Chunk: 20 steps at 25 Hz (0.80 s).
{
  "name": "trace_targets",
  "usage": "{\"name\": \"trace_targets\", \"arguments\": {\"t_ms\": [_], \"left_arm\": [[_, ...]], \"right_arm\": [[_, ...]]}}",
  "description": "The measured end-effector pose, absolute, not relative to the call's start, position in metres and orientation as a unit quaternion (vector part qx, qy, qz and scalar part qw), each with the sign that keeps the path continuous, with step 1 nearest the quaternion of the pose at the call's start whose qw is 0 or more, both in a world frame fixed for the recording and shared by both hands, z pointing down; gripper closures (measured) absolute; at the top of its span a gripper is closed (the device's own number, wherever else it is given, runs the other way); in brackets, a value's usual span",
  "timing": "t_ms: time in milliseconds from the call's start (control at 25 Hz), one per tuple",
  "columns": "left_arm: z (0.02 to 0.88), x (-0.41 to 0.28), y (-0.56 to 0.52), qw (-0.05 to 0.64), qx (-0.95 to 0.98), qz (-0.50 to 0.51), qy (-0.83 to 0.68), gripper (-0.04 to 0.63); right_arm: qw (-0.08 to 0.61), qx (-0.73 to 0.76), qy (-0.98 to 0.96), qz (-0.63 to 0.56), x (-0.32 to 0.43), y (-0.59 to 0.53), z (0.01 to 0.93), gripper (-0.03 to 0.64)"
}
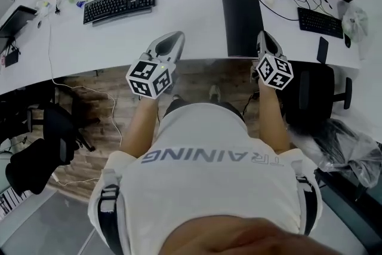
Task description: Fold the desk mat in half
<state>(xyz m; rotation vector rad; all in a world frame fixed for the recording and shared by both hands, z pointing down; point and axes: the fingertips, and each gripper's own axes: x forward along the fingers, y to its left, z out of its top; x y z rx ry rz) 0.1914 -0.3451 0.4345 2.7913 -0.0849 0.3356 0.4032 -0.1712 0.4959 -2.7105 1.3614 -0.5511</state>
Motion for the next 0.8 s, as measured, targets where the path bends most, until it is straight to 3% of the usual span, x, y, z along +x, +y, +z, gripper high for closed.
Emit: {"name": "trace_targets", "arguments": {"t_ms": [440, 800], "left_arm": [[0.389, 0.113, -0.408, 0.135, 0.979, 0.062, -0.14, 0.557], [0.372, 0.09, -0.416, 0.13, 0.98, 0.029, -0.151, 0.557]], "right_arm": [[0.005, -0.843, 0.536, -0.048, 0.328, -0.24, 0.36, 0.594], [-0.001, -0.833, 0.553, -0.025, 0.305, -0.253, 0.338, 0.594]]}}
